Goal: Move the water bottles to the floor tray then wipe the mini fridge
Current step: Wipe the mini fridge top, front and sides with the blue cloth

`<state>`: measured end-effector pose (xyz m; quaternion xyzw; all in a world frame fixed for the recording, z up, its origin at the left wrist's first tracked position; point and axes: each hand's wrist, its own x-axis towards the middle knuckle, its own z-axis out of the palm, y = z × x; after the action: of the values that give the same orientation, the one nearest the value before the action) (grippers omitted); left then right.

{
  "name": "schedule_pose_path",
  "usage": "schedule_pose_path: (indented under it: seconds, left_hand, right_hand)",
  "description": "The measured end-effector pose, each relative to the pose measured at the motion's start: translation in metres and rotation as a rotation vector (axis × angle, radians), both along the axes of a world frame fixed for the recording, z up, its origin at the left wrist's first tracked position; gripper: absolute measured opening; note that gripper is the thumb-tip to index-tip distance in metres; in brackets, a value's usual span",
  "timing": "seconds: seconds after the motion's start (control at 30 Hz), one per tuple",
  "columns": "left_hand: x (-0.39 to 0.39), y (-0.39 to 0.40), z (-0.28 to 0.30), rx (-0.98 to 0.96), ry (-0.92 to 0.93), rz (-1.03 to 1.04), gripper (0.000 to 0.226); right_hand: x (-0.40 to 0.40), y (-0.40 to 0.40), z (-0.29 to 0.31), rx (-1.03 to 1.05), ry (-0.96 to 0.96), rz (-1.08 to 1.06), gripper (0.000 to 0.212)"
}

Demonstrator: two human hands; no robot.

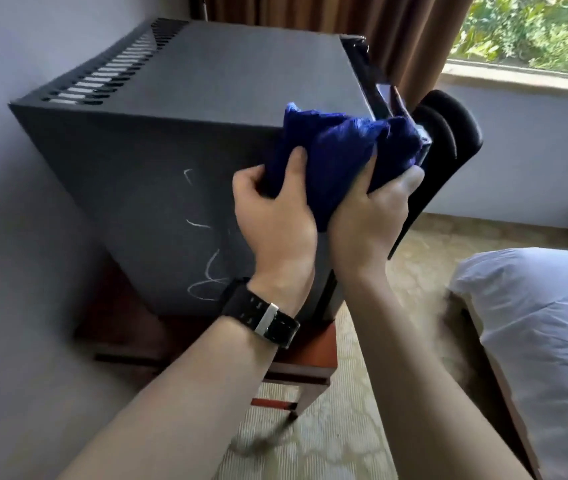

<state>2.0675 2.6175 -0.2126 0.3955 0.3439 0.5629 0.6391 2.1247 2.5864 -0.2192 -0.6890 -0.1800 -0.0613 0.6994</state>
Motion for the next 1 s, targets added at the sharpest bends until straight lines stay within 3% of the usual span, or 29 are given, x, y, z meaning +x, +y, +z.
schedule_pose_path:
  seconds: [0.13, 0.3, 0.5, 0.63, 0.77, 0.87, 1.0]
  left_hand:
    - [0.003, -0.003, -0.118, -0.072, 0.107, 0.007, 0.017]
    - [0.001, -0.005, -0.246, -0.251, 0.227, -0.094, 0.014]
    - [0.000, -0.005, -0.304, -0.672, 0.206, -0.160, 0.014]
    - [-0.006, 0.007, -0.287, -0.757, 0.197, -0.132, 0.019]
    - [-0.031, 0.028, -0.238, -0.679, 0.177, -0.043, 0.016]
    - [-0.051, 0.051, -0.173, -0.507, 0.189, 0.029, 0.010]
    - [-0.072, 0.074, -0.068, -0.356, 0.179, 0.088, 0.014]
  right_hand:
    - [-0.007, -0.004, -0.115, -0.043, 0.116, 0.014, 0.010]
    - [-0.008, -0.006, -0.251, -0.116, 0.313, 0.070, 0.024]
    - [-0.007, -0.024, -0.327, -0.195, 0.692, 0.241, 0.028]
    - [-0.010, -0.020, -0.310, -0.136, 0.821, 0.264, 0.036]
    - [-0.041, 0.005, -0.252, -0.155, 0.701, 0.180, 0.040]
    - [-0.061, 0.032, -0.178, -0.149, 0.496, 0.145, 0.024]
    - [-0.081, 0.059, -0.080, 0.007, 0.592, 0.157, 0.027]
